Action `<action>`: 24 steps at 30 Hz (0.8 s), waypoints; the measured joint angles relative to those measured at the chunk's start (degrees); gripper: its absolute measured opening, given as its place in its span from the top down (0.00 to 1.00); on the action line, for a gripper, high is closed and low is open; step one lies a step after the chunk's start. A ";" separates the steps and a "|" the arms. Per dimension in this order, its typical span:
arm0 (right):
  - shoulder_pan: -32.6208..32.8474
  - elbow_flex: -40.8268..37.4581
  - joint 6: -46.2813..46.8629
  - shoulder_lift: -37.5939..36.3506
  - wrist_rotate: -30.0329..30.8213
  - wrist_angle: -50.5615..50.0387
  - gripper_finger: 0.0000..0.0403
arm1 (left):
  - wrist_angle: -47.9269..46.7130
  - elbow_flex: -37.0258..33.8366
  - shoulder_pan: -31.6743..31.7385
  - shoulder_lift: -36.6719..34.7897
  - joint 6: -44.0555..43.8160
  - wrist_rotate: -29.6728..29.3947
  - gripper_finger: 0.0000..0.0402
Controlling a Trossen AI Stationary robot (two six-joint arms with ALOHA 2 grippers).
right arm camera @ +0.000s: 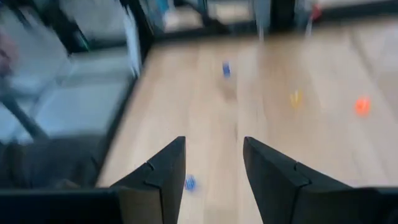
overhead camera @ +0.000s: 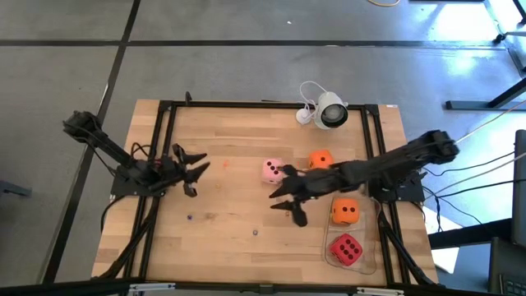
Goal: Pick & Place Dice
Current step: Put the small red die into the transparent container
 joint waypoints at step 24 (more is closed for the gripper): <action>-2.07 12.63 -3.70 17.82 -5.15 -32.76 0.60 | -11.58 0.04 0.02 0.02 -10.98 14.78 0.64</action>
